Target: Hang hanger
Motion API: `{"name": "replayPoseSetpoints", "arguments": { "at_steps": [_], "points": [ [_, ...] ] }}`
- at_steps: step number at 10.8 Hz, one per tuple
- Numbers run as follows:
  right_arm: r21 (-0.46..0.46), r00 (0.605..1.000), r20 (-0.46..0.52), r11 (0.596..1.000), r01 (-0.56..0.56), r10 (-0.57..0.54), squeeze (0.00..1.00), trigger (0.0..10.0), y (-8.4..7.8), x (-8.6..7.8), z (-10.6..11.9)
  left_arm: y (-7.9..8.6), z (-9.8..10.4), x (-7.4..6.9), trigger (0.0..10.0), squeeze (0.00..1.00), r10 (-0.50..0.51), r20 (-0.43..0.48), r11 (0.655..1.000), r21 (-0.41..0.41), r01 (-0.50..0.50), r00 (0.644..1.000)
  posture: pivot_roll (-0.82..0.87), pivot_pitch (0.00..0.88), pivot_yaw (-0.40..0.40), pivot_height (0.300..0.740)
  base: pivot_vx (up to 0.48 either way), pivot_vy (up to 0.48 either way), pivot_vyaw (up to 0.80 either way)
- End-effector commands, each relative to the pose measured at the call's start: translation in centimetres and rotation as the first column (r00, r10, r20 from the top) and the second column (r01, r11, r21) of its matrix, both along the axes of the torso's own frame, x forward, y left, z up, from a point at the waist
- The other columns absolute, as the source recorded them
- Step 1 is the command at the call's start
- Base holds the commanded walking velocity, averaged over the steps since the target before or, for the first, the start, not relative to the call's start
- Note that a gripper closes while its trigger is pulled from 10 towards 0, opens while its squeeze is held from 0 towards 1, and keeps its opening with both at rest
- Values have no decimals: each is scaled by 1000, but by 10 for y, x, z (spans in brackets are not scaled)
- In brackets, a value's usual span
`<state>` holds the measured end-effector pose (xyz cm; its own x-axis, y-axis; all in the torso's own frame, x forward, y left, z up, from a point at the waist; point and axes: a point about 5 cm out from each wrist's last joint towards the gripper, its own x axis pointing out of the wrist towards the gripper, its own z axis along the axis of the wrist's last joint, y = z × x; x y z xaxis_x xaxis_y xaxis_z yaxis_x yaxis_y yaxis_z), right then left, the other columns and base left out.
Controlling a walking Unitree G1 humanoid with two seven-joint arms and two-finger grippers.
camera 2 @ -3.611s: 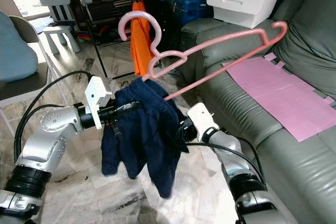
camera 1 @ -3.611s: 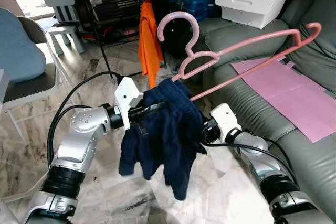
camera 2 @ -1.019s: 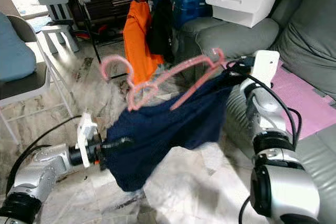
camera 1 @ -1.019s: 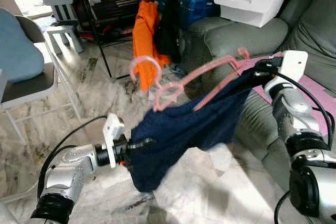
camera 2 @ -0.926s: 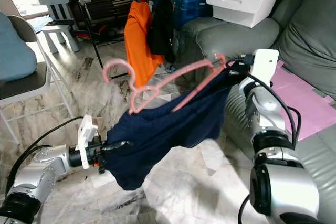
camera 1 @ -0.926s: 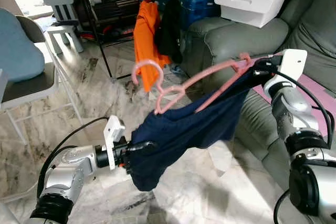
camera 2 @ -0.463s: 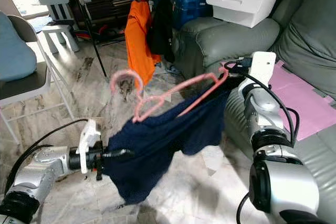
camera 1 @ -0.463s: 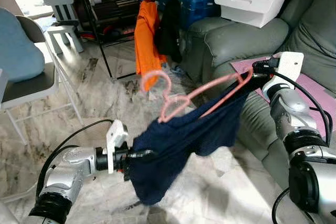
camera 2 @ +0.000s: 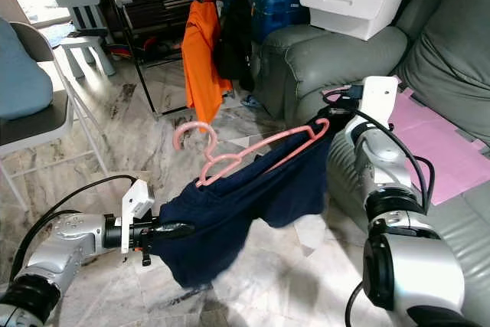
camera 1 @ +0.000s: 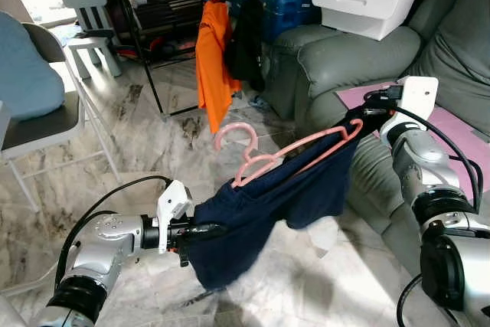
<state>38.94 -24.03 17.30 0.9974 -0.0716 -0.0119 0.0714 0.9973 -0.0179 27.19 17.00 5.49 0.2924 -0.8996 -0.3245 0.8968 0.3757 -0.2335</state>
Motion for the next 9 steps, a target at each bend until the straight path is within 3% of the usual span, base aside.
{"name": "replayPoseSetpoints", "arguments": {
  "at_steps": [1,2,3,6,9],
  "points": [
    [7,974,198,993,115,-114,0,0,-28,3,58,47,-35,-29,0,0,81,-171,973,226,-41,982,-201,0,46,740,0,0,0],
    [1,974,201,994,111,-109,0,0,-27,3,58,51,-38,-28,0,0,99,-165,964,261,-53,981,-201,0,46,740,0,0,0],
    [-36,976,207,996,82,-73,0,0,-20,4,58,58,-43,-17,0,0,237,-86,909,371,-190,968,-200,0,47,740,0,0,0],
    [-120,978,207,992,34,-9,0,0,-8,6,56,61,-50,-13,0,0,322,-68,855,449,-259,944,-200,0,43,740,0,0,0],
    [-151,979,204,988,19,12,0,0,1,7,52,64,-51,-4,0,0,423,21,779,503,-376,906,-197,0,47,740,0,0,0]
  ]
}}
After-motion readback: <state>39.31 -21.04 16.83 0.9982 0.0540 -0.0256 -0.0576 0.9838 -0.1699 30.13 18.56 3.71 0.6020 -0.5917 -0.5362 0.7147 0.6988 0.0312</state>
